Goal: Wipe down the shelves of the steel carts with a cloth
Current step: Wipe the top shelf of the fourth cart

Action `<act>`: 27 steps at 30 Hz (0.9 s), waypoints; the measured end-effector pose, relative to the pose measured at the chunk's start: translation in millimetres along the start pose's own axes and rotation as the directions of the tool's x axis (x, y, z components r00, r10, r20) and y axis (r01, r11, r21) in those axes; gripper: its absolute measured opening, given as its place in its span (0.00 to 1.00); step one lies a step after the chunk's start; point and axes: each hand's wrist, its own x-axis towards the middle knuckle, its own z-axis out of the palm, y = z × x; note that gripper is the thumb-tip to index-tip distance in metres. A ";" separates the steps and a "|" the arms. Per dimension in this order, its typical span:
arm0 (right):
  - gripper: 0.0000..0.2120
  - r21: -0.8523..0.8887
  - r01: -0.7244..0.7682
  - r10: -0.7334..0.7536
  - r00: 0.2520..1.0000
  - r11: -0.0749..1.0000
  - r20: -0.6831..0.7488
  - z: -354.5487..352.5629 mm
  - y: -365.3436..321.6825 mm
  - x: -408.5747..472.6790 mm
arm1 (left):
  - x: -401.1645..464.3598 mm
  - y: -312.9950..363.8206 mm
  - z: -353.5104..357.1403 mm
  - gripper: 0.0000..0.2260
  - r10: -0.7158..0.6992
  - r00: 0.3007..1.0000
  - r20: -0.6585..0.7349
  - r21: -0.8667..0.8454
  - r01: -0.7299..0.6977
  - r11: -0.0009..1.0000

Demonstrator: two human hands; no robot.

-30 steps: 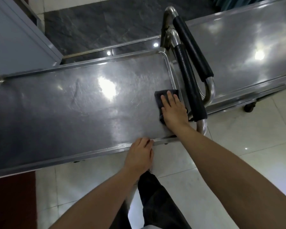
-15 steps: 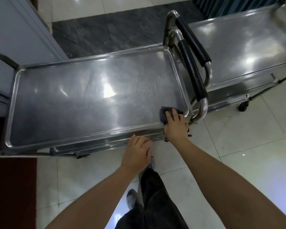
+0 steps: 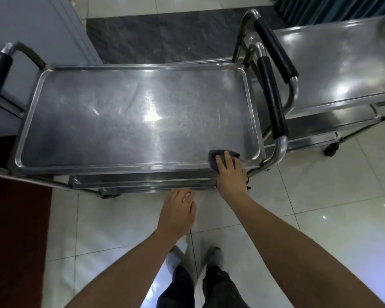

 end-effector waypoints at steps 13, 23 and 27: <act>0.36 -0.026 0.090 -0.092 0.989 0.996 -0.116 -10.6 41.1 65.7 | 77.1 28.4 12.6 0.26 -0.212 0.955 0.208 0.239 0.160 0.958; 0.35 -0.017 0.184 -0.181 0.936 0.983 -0.304 -1.1 57.0 69.7 | 108.2 35.8 30.2 0.26 -0.203 0.959 0.200 0.275 0.144 0.951; 0.37 0.009 0.259 -0.238 0.899 0.966 -0.368 41.7 74.9 20.9 | 98.9 40.8 39.3 0.25 -0.187 0.962 0.200 0.251 0.134 0.959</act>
